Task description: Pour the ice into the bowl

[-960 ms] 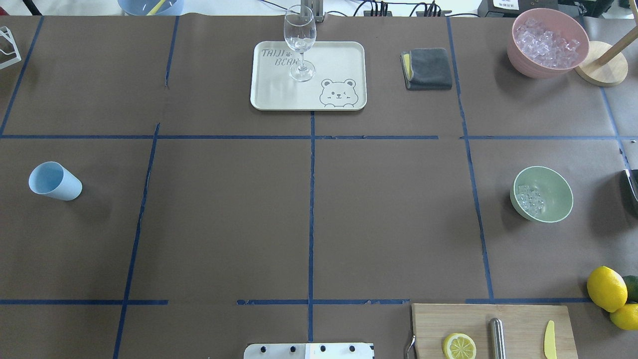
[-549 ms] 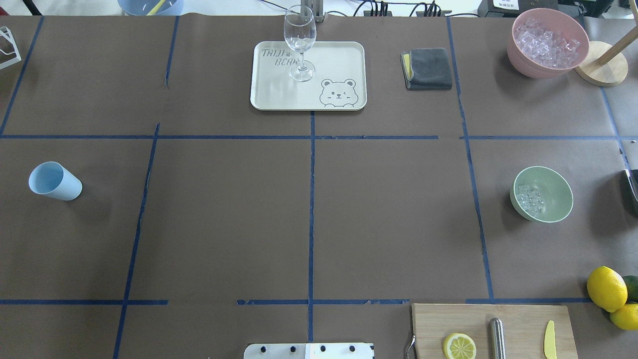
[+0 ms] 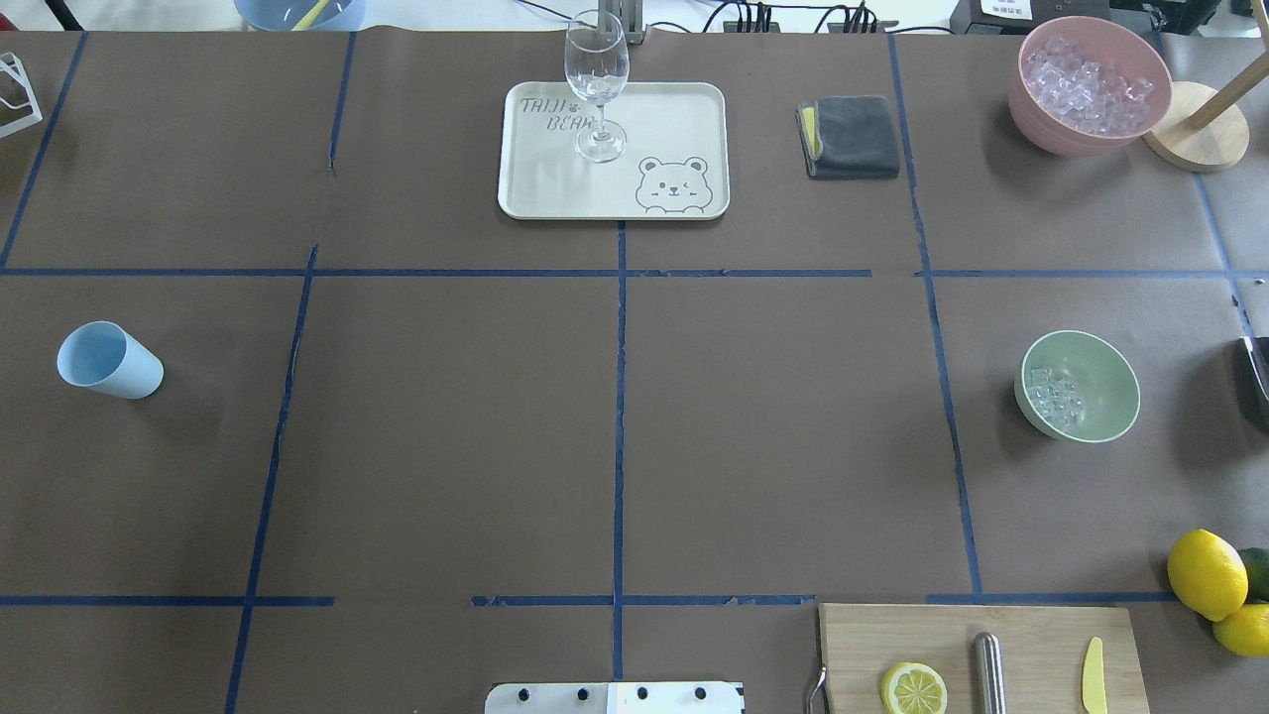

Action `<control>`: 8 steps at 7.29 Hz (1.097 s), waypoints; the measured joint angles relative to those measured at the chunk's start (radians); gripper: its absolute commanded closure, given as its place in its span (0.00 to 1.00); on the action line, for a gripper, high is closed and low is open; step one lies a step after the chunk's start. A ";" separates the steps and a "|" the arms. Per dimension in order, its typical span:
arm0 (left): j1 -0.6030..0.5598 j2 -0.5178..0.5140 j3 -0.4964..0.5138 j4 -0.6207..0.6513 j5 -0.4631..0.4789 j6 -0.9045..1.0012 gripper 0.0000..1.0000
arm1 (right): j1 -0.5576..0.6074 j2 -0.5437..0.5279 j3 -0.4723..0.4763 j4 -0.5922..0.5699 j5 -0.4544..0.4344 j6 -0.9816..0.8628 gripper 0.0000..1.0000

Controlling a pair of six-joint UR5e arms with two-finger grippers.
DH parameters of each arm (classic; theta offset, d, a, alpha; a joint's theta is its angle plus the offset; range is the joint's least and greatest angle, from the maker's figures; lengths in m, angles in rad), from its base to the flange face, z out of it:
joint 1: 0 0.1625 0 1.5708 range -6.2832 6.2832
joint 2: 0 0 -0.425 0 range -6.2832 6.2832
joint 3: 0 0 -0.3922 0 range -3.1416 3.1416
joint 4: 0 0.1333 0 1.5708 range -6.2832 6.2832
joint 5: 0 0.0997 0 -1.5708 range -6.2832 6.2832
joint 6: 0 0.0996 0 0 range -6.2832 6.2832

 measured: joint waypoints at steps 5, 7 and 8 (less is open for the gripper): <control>0.000 0.000 -0.001 0.002 -0.001 0.000 0.00 | -0.001 -0.041 0.003 0.001 0.008 -0.011 0.00; 0.000 0.000 -0.001 0.002 -0.002 0.000 0.00 | -0.001 -0.043 0.002 0.001 0.010 -0.010 0.00; 0.000 0.000 -0.002 0.001 -0.002 0.000 0.00 | -0.001 -0.044 0.003 0.002 0.010 -0.010 0.00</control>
